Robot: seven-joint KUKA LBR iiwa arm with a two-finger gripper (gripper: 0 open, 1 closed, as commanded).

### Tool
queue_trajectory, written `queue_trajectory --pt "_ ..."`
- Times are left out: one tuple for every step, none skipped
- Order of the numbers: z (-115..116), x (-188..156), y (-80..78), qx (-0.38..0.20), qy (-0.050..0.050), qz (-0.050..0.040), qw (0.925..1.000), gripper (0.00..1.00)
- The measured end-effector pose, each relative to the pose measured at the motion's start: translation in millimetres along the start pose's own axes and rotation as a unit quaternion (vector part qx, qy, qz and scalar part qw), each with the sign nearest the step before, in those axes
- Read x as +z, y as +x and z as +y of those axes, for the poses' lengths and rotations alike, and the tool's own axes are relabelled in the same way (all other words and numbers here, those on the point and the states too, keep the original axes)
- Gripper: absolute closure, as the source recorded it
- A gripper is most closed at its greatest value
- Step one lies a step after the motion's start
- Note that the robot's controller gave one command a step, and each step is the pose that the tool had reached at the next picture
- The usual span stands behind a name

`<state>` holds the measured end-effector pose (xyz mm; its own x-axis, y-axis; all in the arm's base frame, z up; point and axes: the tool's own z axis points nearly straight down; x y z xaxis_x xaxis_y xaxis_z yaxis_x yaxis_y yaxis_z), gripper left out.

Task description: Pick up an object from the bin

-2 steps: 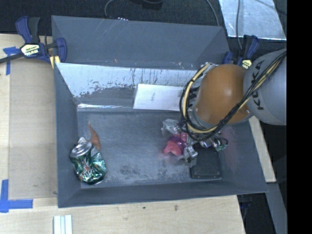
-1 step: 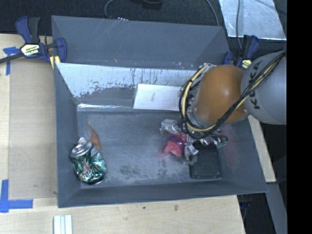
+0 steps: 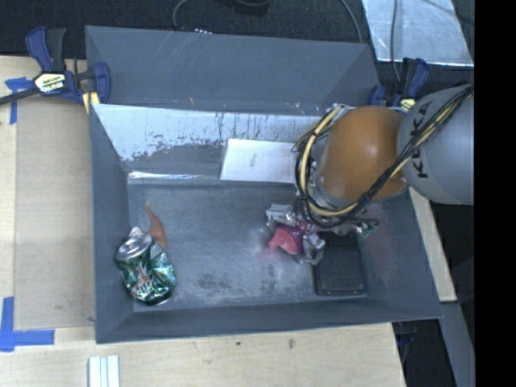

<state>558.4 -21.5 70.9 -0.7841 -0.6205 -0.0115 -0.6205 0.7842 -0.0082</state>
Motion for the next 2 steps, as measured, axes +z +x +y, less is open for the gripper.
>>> queue_trajectory --pt "0 0 0.0 0.000 0.000 0.0000 1.0000 1.00" --pt "15 -130 -7.2 0.005 0.000 -0.0013 1.0000 1.00"
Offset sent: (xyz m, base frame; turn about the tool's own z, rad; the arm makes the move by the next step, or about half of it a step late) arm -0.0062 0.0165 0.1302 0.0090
